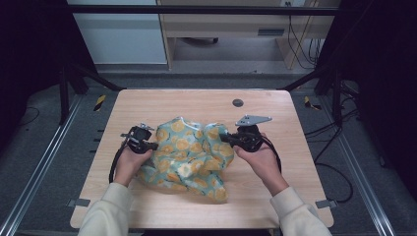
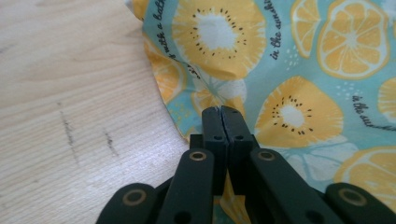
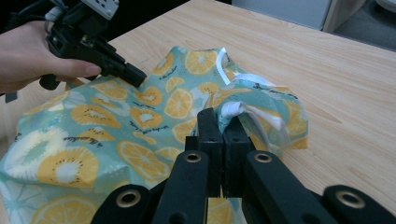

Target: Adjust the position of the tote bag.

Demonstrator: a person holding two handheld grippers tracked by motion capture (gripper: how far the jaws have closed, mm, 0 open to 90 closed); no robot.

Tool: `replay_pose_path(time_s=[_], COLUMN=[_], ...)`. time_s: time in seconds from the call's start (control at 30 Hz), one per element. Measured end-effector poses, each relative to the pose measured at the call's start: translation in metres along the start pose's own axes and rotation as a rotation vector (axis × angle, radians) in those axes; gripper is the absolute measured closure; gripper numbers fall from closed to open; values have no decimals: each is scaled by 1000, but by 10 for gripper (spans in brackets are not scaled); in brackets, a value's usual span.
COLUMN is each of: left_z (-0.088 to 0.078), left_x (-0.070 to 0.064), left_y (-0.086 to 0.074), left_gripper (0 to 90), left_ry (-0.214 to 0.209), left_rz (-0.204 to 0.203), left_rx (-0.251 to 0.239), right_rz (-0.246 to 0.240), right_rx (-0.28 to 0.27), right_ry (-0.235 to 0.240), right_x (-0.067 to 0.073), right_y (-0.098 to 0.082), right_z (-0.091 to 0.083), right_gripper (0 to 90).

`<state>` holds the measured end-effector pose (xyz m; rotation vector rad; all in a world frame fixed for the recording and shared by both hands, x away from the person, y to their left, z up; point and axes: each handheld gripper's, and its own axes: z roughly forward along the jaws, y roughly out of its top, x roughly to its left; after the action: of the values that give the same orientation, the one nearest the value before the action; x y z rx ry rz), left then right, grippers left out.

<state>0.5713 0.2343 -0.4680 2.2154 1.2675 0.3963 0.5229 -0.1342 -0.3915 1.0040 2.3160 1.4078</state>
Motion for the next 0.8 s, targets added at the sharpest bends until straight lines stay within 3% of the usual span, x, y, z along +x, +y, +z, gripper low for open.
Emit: replay_pose_path(time_s=[0.43,0.8], left_z=[-36,-58], left_x=[-4,-4], left_y=[2,1], left_gripper=[900,900], left_ry=[55,82], left_rz=[29,38], left_rx=[-150,-212], right_rz=[-8,-25], right_rx=[-12,-8], right_ry=[-31,-74], right_x=[-7,-16], right_y=[2,4], right_z=[-15,-28], right_gripper=[899,900])
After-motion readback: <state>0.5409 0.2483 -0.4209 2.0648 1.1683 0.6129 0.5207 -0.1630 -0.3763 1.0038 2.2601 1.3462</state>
